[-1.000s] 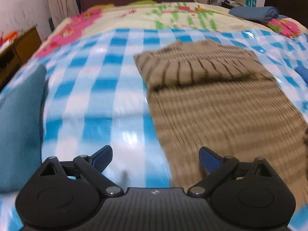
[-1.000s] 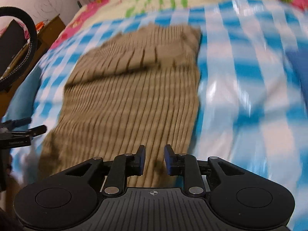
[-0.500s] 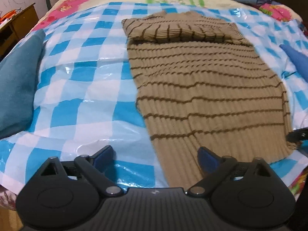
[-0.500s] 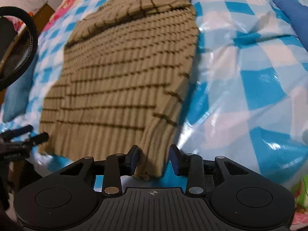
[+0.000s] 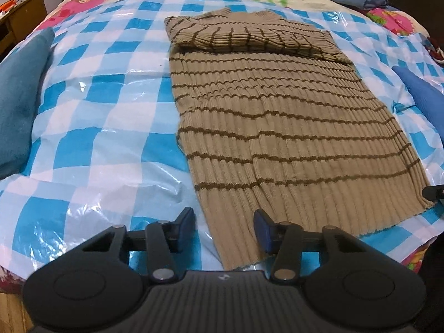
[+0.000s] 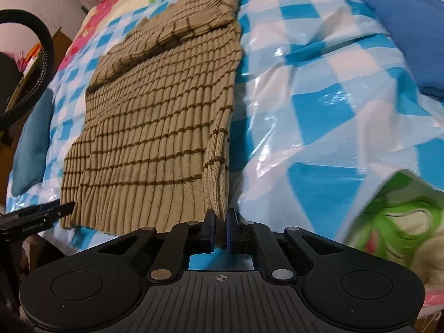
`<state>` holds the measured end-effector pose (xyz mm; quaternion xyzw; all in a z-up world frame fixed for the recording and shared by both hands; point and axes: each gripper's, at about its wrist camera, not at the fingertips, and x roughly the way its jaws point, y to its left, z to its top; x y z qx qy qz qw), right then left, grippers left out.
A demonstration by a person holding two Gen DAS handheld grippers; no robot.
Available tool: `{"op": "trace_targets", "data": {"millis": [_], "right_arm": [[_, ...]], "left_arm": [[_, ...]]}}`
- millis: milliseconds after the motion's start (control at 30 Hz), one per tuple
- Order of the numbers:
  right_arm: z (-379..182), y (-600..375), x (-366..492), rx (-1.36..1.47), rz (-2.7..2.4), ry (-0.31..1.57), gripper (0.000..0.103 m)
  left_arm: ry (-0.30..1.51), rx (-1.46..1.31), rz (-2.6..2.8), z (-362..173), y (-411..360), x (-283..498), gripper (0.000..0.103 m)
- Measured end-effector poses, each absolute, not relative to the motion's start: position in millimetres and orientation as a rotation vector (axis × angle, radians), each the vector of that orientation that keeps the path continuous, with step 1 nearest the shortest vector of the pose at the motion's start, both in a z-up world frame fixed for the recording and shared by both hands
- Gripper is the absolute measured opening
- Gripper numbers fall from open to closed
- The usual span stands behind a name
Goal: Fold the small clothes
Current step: 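Close the right tool on the sweater hem while the left tool moves to the hem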
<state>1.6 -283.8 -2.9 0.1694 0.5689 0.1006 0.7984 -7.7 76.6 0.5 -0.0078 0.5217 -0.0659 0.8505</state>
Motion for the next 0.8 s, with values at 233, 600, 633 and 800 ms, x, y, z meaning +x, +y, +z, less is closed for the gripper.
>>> {"op": "trace_targets", "data": {"millis": [233, 600, 633, 800], "right_arm": [[-9.1, -289.6, 2.8, 0.399, 0.205, 1.217, 0.003], [-12.9, -295.8, 10.8, 0.503, 0.239, 1.192, 0.024], [-14.2, -294.9, 11.9, 0.498, 0.241, 1.192, 0.024], [-25.8, -284.1, 18.9, 0.469, 0.243, 1.205, 0.022]], "left_arm": [[1.116, -0.044, -0.137, -4.5, 73.8, -1.3, 0.052], [1.130, -0.063, -0.148, -5.2, 70.9, -4.6, 0.041], [1.132, -0.064, -0.150, -5.4, 70.7, -4.4, 0.041], [1.139, -0.087, -0.155, -7.0, 73.2, -3.3, 0.041]]}}
